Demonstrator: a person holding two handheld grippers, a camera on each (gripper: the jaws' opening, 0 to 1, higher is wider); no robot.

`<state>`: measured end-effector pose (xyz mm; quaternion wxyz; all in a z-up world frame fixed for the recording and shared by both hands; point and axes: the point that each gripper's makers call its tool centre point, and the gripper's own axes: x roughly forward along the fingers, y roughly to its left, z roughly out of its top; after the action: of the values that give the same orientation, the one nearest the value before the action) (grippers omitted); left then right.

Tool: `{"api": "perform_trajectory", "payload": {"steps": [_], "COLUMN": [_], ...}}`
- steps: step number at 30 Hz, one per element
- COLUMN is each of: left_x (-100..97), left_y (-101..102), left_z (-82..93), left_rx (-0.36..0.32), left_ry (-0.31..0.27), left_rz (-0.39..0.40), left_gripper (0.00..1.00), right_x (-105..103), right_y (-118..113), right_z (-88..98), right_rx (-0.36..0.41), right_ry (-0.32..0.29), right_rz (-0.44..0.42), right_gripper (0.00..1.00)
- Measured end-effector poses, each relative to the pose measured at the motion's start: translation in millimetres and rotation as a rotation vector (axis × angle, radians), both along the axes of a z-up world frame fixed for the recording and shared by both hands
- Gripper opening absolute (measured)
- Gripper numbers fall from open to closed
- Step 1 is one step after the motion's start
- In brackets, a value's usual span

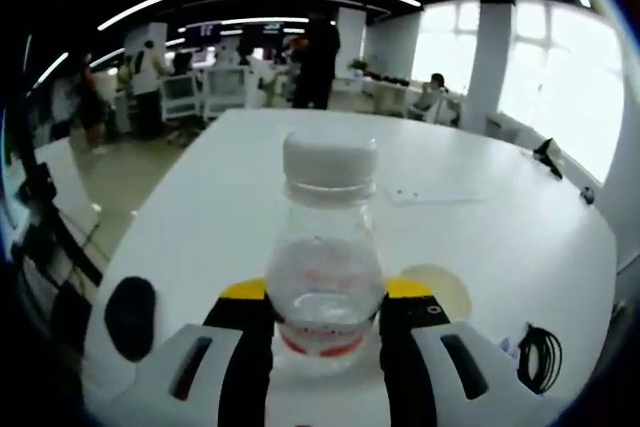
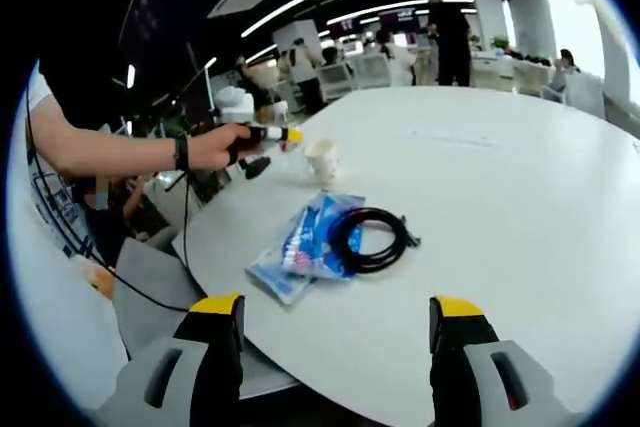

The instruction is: Arrange the tabletop items into an orderly group along one side of the table until the central work area is clear of visible clutter.

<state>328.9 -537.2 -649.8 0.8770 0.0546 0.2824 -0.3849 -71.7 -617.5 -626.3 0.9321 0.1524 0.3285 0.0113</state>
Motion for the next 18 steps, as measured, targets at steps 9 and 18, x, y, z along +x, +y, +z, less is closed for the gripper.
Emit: {"api": "perform_trajectory", "payload": {"steps": [9, 18], "left_x": [-5.1, -13.3], "left_y": [-1, 0], "left_z": [-9.1, -13.7], "left_rx": [0.013, 0.028], "left_ry": [-0.016, -0.043], "left_rz": [-0.004, 0.011], "left_gripper": [0.40, 0.40], "right_x": [-1, 3], "right_y": [-3, -5], "right_z": [-2.4, -2.9], "right_rx": [0.009, 0.009], "right_ry": [-0.001, 0.005], "right_rz": [-0.014, -0.004], "right_gripper": [0.77, 0.77]}}
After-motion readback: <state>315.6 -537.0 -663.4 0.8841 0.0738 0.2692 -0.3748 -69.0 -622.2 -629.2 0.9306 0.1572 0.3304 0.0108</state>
